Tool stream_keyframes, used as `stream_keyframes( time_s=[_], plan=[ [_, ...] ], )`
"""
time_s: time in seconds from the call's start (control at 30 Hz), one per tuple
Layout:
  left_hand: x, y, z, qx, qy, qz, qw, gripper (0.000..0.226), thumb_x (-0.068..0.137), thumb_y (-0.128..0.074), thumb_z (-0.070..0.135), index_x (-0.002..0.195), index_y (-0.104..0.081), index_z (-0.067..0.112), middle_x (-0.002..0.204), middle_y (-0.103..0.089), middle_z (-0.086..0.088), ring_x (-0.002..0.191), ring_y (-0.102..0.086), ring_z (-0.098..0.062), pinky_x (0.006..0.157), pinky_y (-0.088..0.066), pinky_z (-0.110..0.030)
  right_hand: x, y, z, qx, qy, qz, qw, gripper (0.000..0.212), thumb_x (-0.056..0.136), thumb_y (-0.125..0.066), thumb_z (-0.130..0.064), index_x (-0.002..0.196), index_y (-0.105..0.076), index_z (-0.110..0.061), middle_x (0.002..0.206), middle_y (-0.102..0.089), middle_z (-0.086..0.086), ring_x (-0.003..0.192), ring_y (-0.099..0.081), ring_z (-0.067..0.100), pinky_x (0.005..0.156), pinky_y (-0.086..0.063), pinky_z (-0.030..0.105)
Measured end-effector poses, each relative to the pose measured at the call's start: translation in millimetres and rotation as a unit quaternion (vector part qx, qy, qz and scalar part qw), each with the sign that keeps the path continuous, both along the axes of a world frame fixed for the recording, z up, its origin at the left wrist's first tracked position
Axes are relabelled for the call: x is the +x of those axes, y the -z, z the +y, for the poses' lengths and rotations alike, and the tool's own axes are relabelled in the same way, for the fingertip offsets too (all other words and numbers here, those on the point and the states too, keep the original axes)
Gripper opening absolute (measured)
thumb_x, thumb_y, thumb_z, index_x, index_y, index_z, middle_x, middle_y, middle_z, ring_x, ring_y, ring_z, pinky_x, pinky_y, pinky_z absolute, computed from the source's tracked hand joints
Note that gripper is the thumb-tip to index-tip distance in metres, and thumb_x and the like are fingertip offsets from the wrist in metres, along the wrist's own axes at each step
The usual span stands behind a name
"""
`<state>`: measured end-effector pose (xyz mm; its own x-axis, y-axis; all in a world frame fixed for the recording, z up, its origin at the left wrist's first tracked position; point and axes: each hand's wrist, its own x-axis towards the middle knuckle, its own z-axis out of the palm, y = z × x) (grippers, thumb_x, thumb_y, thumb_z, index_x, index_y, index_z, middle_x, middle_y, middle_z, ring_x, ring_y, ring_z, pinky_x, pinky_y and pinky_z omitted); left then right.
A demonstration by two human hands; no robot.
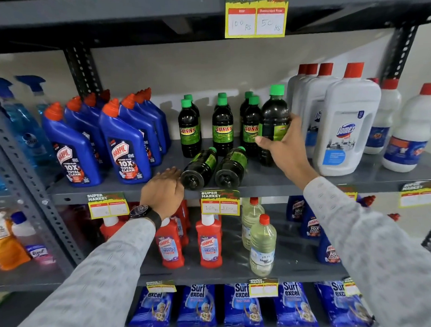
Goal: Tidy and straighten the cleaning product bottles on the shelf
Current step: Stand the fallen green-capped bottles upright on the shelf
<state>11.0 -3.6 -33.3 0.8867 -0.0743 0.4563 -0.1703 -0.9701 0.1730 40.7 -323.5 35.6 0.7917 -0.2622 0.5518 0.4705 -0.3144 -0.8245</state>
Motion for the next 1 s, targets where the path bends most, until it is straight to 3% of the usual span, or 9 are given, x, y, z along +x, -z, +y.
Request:
stream_keyframes(
  time_s=[0.07, 0.23, 0.4, 0.63, 0.73, 0.83, 1.0],
  plan=[
    [-1, 0, -1, -0.001, -0.004, 0.001, 1.000, 0.044, 0.105, -0.038, 0.032, 0.141, -0.057, 0.015, 0.148, -0.056, -0.008, 0.138, -0.051, -0.028, 0.110, -0.041, -0.041, 0, 11, 0, -0.003, -0.001, -0.008, 1.000, 0.077, 0.074, -0.089, -0.021, 0.129, -0.037, -0.032, 0.113, -0.059, -0.020, 0.100, -0.058, -0.018, 0.077, -0.045, 0.003],
    [-1, -1, -2, -0.002, -0.007, -0.004, 1.000, 0.043, 0.105, -0.040, 0.030, 0.141, -0.057, 0.014, 0.148, -0.056, -0.008, 0.138, -0.051, -0.028, 0.112, -0.040, -0.040, 3, 34, -7, -0.024, -0.003, 0.008, 1.000, 0.079, 0.077, -0.088, -0.015, 0.134, -0.034, -0.029, 0.119, -0.058, -0.017, 0.104, -0.057, -0.016, 0.080, -0.042, 0.003],
    [-3, 0, -3, -0.011, -0.008, -0.014, 1.000, 0.042, 0.104, -0.044, 0.028, 0.140, -0.058, 0.012, 0.146, -0.058, -0.010, 0.136, -0.053, -0.029, 0.110, -0.042, -0.040, 7, 43, -11, -0.043, -0.005, 0.017, 0.999, 0.088, 0.078, -0.089, -0.021, 0.145, -0.032, -0.019, 0.128, -0.061, -0.002, 0.113, -0.062, 0.011, 0.096, -0.050, 0.030],
    [1, 1, -1, 0.003, -0.005, -0.006, 1.000, 0.046, 0.105, -0.037, 0.030, 0.143, -0.055, 0.012, 0.150, -0.054, -0.008, 0.140, -0.049, -0.023, 0.117, -0.035, -0.038, 6, 49, -10, -0.032, -0.003, 0.011, 0.999, 0.106, 0.065, -0.096, -0.041, 0.148, -0.032, -0.025, 0.137, -0.056, -0.004, 0.123, -0.058, 0.012, 0.102, -0.048, 0.031],
    [-2, 0, -3, 0.001, -0.003, -0.010, 1.000, 0.055, 0.100, -0.030, 0.036, 0.141, -0.057, 0.011, 0.147, -0.057, -0.010, 0.138, -0.052, -0.026, 0.115, -0.037, -0.039, 6, 48, -9, -0.024, 0.027, 0.015, 0.999, 0.100, 0.061, -0.097, -0.043, 0.137, -0.033, -0.027, 0.132, -0.054, -0.003, 0.118, -0.058, 0.013, 0.101, -0.049, 0.031],
    [-2, 0, -3, -0.001, -0.004, -0.008, 1.000, 0.058, 0.098, -0.028, 0.038, 0.141, -0.057, 0.011, 0.147, -0.057, -0.009, 0.138, -0.052, -0.025, 0.116, -0.036, -0.039, 7, 50, -9, -0.017, 0.041, 0.025, 0.999, 0.089, 0.063, -0.097, -0.038, 0.126, -0.034, -0.028, 0.120, -0.055, -0.009, 0.106, -0.059, 0.003, 0.094, -0.053, 0.030],
    [-1, 1, -3, -0.008, -0.004, -0.005, 1.000, 0.060, 0.098, -0.026, 0.039, 0.142, -0.057, 0.013, 0.148, -0.056, -0.007, 0.139, -0.050, -0.022, 0.118, -0.034, -0.037, 9, 51, -15, -0.005, 0.017, 0.043, 0.999, 0.084, 0.070, -0.092, -0.028, 0.134, -0.039, -0.025, 0.124, -0.058, -0.002, 0.112, -0.062, 0.014, 0.096, -0.055, 0.042]
  ],
)
